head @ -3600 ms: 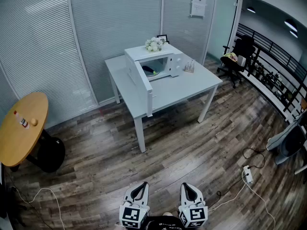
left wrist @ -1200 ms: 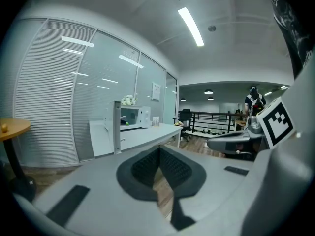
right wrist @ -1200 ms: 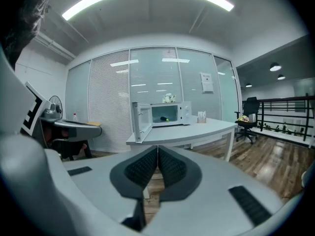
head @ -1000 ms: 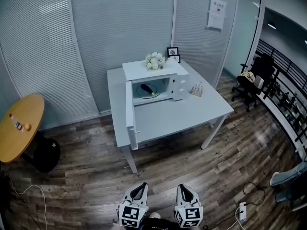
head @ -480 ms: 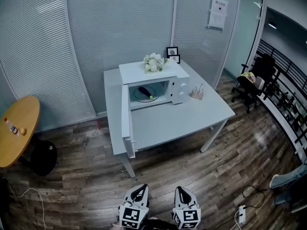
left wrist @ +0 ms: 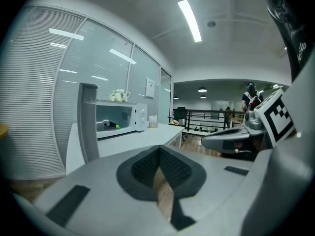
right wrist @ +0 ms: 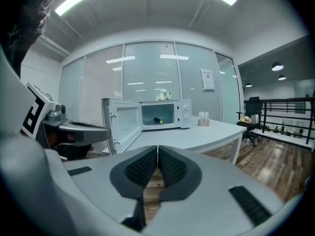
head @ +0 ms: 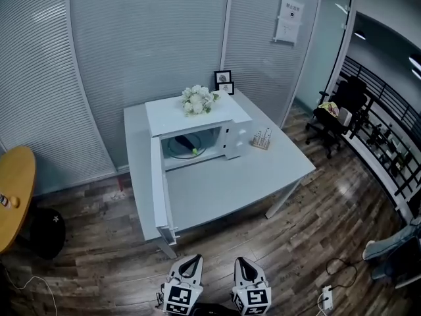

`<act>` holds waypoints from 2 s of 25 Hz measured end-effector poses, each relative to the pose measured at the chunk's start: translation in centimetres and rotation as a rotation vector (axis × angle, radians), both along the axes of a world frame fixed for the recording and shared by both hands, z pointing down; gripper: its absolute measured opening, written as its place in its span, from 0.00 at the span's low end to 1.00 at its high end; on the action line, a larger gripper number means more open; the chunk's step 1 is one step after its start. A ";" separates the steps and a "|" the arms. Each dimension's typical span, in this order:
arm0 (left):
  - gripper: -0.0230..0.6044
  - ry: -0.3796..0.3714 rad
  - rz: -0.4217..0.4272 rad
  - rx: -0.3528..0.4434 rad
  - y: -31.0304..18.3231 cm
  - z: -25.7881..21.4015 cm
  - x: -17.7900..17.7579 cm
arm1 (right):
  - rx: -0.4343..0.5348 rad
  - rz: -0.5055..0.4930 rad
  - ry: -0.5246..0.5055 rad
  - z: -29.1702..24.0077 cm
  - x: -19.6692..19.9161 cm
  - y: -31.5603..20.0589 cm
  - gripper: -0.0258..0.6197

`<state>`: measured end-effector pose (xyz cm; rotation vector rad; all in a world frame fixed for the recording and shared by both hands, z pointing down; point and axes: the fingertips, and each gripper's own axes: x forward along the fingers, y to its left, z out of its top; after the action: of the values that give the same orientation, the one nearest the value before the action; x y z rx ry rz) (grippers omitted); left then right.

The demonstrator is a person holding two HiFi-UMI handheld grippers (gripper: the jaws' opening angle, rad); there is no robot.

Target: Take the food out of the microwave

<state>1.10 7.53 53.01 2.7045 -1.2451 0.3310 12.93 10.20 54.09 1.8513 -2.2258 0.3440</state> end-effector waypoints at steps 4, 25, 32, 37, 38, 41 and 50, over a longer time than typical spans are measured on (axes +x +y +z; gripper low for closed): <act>0.05 -0.007 0.051 -0.011 -2.0 0.2 0.7 | -0.014 0.035 -0.006 0.4 0.0 -1.8 0.05; 0.05 0.060 0.278 0.026 -9.2 -1.0 5.5 | -0.022 0.118 -0.011 0.6 -0.9 -9.9 0.05; 0.05 0.038 0.148 0.002 -13.4 -0.6 5.8 | -0.048 0.020 -0.026 1.2 0.3 -14.3 0.05; 0.05 0.006 0.049 -0.015 -16.0 0.1 5.8 | -0.072 -0.060 -0.034 1.9 1.4 -17.9 0.05; 0.05 -0.006 0.018 -0.018 -16.6 0.3 5.7 | -0.079 -0.087 -0.036 2.1 1.3 -18.7 0.05; 0.05 -0.016 -0.016 -0.039 -17.7 0.5 6.3 | -0.088 -0.161 -0.050 2.3 1.2 -21.0 0.05; 0.05 -0.001 -0.173 -0.033 -22.9 0.4 6.0 | -0.082 -0.286 -0.041 2.3 1.5 -27.0 0.05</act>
<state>7.08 -15.38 53.46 2.5467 -1.4473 0.3288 14.43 -16.84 56.41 1.4707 -2.4213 0.4153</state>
